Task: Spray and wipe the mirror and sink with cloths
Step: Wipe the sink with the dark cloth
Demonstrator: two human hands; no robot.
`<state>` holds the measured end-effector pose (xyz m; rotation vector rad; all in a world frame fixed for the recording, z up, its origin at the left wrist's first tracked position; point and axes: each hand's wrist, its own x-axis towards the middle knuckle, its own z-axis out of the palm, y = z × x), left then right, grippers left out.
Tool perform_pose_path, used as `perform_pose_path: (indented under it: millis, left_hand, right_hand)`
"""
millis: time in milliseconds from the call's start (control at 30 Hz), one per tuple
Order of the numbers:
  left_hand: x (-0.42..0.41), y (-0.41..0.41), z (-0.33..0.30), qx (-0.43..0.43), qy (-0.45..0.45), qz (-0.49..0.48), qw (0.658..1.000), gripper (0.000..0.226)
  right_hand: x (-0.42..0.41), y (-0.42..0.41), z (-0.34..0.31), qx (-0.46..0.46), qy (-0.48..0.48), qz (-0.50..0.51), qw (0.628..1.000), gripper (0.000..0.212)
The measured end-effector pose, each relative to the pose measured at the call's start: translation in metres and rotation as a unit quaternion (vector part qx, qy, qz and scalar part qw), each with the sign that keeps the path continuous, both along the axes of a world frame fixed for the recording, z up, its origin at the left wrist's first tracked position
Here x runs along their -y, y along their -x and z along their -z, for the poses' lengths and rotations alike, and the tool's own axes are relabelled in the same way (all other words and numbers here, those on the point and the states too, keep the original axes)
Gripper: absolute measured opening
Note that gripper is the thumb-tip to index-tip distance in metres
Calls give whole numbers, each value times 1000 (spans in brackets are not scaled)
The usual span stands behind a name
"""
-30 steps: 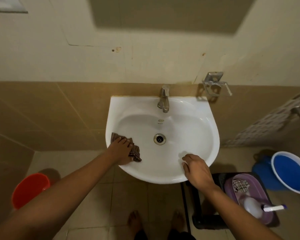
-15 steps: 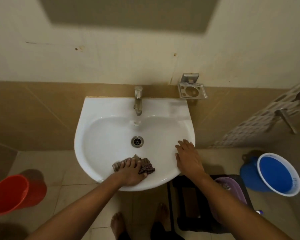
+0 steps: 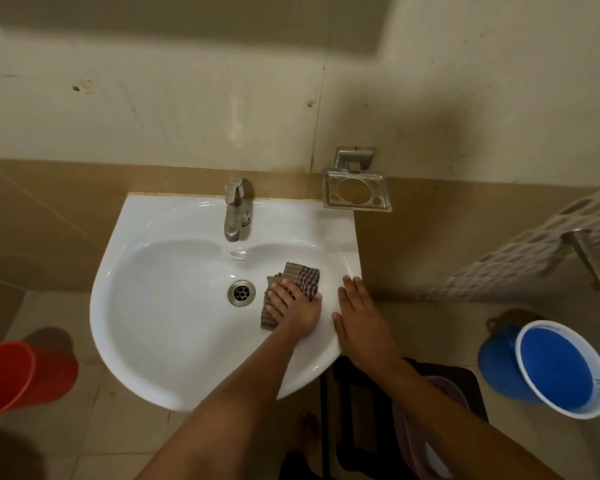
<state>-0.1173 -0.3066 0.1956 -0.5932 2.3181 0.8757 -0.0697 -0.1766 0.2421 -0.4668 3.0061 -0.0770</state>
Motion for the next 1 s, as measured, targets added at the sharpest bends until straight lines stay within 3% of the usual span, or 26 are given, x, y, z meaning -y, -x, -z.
perform_pose_path:
  millis: [167, 300, 467, 567, 667, 733, 833, 967, 1000]
  left_hand:
    - [-23, 47, -23, 8, -93, -206, 974, 86]
    - [-16, 71, -35, -18, -197, -395, 897, 85]
    - [10, 88, -46, -72, -389, -573, 717, 89]
    - [33, 93, -51, -113, -472, -672, 559, 72]
    - [55, 91, -57, -157, -501, -696, 490, 54]
    - [70, 86, -56, -170, -505, -690, 490, 52]
    - [99, 79, -59, -176, -485, -683, 517, 41]
    - [142, 77, -63, -177, -396, -653, 620, 65]
    - [152, 78, -65, -180, -376, -652, 633, 64]
  right_hand:
    - [-2, 2, -1, -17, 11, 0, 1000, 51]
    - [-5, 3, -2, -53, 14, -4, 998, 48]
    - [-8, 4, 6, -86, 3, -12, 996, 47]
    - [-6, 4, 8, -69, 15, -6, 997, 44]
    - [-5, 4, 7, -35, 21, -4, 999, 48]
    - [-6, 4, 8, -17, 22, -7, 1000, 48]
    - [-7, 3, 7, -12, 28, -5, 1000, 47]
    - [-4, 3, 7, -28, 33, -11, 999, 54]
    - [-4, 2, 8, -35, 32, -14, 999, 55]
